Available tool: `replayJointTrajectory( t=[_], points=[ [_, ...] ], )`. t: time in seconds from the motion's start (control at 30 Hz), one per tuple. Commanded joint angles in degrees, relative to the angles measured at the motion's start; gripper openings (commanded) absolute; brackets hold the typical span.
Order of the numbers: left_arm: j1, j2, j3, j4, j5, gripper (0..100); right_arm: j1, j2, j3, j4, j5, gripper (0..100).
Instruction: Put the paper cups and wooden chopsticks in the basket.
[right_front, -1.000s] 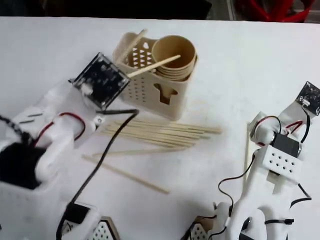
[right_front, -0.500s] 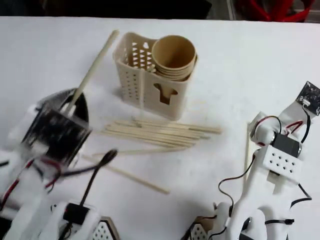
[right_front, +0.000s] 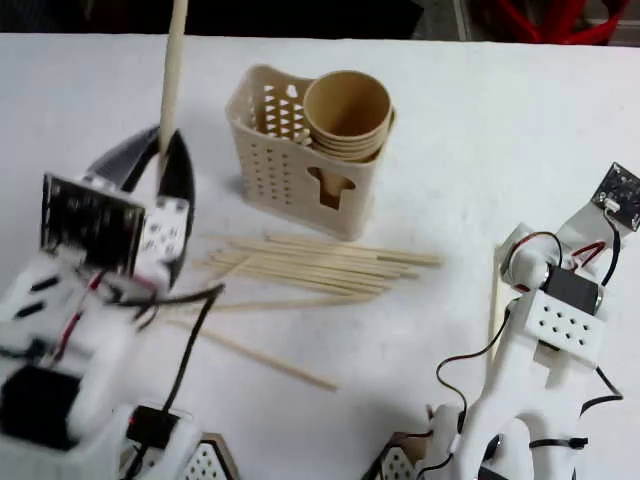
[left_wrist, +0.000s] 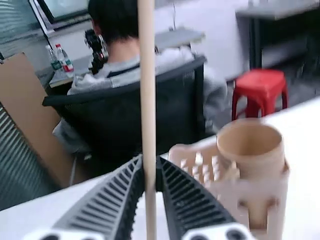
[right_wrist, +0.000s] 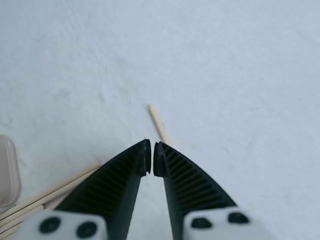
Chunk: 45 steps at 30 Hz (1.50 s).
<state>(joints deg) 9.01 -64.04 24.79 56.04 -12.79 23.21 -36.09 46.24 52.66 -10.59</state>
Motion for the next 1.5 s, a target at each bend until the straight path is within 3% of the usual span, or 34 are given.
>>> replayJointTrajectory(
  t=[0.0,0.2,0.43,0.87,1.0,1.17,1.47],
  points=[
    [-0.13,-0.13,10.37,-24.00,5.80,2,0.57,-0.84,-0.53,-0.66,0.79,2.5],
    [6.64,-0.04,22.42,-45.71,4.57,2,0.48,-0.84,-0.53,-0.66,0.79,2.5],
    [9.54,9.10,20.40,-54.24,2.99,2,0.40,-0.84,-0.53,-0.66,0.79,2.6],
    [6.46,39.52,-0.62,-54.33,3.08,3,0.31,-0.84,-0.53,-0.84,0.79,2.7],
    [3.91,45.76,-3.60,-54.07,8.09,6,0.31,-0.84,-0.53,-0.92,0.79,2.7],
    [1.71,47.16,-3.69,-53.27,11.52,12,0.31,-0.84,-0.53,-0.92,0.79,2.7],
    [0.31,38.81,-5.27,-37.89,11.34,13,0.31,-0.84,-0.53,-0.92,0.88,2.7]
  ],
)
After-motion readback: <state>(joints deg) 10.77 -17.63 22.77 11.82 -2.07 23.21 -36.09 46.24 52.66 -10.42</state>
